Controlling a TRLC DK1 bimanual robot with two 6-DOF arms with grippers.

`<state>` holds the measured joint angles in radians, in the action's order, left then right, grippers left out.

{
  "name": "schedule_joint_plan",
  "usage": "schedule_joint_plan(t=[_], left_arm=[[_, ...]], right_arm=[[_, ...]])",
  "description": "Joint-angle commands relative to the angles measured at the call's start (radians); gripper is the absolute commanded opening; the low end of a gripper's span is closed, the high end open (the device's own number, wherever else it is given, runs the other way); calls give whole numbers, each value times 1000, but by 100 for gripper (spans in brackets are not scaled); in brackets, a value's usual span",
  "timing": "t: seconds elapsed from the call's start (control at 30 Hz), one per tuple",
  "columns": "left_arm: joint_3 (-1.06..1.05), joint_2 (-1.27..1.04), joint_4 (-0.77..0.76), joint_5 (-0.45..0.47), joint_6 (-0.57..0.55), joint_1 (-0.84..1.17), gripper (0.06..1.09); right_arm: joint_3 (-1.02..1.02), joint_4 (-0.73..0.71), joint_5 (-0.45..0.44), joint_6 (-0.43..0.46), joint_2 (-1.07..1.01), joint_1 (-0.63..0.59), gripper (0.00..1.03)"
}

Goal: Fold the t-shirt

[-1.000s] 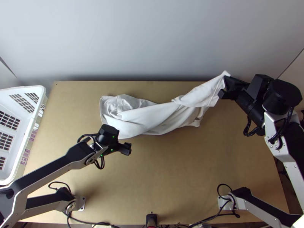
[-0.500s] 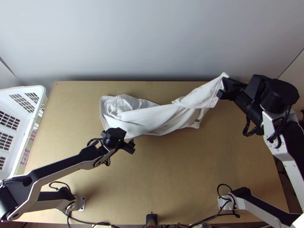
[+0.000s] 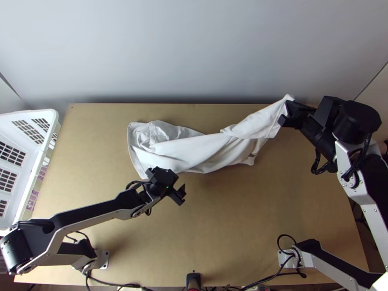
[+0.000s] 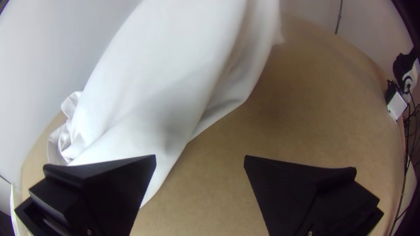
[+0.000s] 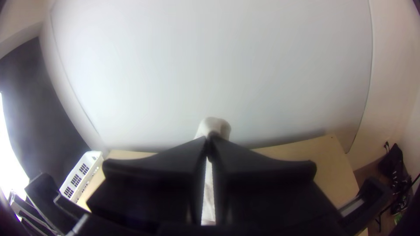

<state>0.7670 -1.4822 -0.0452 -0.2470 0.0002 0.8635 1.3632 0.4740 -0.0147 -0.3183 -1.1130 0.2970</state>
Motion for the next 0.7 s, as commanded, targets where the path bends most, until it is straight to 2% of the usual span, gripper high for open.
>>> schedule_joint_plan(t=[0.0, 0.2, 0.27, 0.33, 0.4, 0.5, 0.57, 0.6, 0.67], left_arm=[[35, -98, -107, -21, 83, 3, 104], [75, -171, -237, -97, 207, -55, 104], [86, -196, -252, -118, 225, -81, 98], [84, -210, -260, -120, 227, -109, 80], [68, -211, -292, -120, 221, -135, 57], [38, -179, -312, -118, 187, -156, 35], [15, -127, -312, -117, 167, -164, 16], [5, -95, -312, -113, 162, -166, 10], [-14, -30, -298, -100, 155, -164, 10]], right_arm=[[4, 14, -1, -1, 5, -6, 3], [13, 31, 1, -4, 10, -6, 3], [11, 32, 1, -7, 10, -6, 3], [11, 32, 2, -11, 10, -6, 3], [11, 32, 2, -13, 8, -7, 3], [7, 31, 2, -13, 8, -7, 3], [2, 31, 2, -13, 8, -7, 3], [1, 29, 2, -13, 8, -7, 3], [-3, 28, 2, -13, 8, -9, 3]])
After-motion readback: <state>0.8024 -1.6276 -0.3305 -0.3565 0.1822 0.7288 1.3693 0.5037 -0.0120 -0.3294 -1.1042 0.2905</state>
